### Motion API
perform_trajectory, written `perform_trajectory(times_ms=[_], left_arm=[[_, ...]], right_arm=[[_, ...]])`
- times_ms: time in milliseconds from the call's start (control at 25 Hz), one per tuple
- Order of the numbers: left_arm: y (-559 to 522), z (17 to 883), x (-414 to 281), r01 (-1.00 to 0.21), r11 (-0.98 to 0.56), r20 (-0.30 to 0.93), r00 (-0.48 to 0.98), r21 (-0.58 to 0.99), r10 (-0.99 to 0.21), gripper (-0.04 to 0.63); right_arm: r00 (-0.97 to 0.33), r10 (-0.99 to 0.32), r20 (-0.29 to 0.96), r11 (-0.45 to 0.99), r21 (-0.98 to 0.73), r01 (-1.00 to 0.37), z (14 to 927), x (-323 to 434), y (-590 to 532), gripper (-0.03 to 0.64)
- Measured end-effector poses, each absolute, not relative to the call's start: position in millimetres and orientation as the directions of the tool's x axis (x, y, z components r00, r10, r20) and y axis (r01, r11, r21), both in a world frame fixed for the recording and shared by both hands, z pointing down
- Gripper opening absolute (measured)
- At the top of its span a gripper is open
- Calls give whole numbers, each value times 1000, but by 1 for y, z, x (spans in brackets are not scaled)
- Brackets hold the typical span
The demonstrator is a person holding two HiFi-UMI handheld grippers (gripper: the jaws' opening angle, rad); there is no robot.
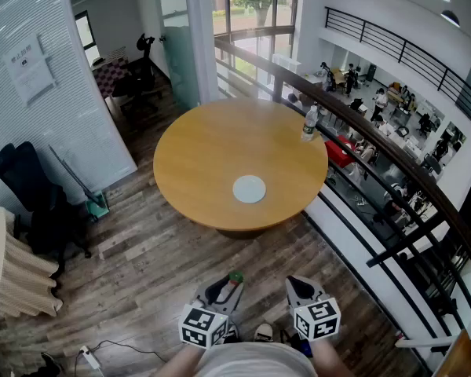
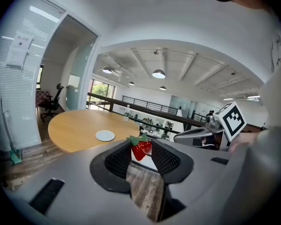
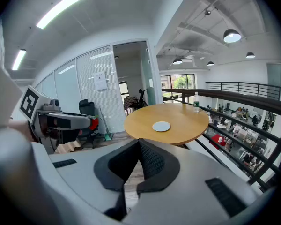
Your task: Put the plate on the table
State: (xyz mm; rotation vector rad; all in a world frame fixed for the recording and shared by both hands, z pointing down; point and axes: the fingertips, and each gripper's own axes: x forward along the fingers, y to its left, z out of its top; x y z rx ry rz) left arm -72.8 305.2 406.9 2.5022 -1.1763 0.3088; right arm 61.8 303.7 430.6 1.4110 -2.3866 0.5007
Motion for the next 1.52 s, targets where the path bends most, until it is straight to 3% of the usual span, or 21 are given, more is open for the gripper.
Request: perform_trajectory(times_ms=[960, 1520], left_arm=[[283, 414, -149, -780, -583, 348, 624, 227, -700, 147], [141, 408, -123, -806, -561, 356, 588, 186, -726, 147]], right_arm=[[-423, -797, 431, 408, -132, -904, 438, 13, 283, 20], [-478, -766, 430, 479, -116, -870, 432, 40, 123, 20]])
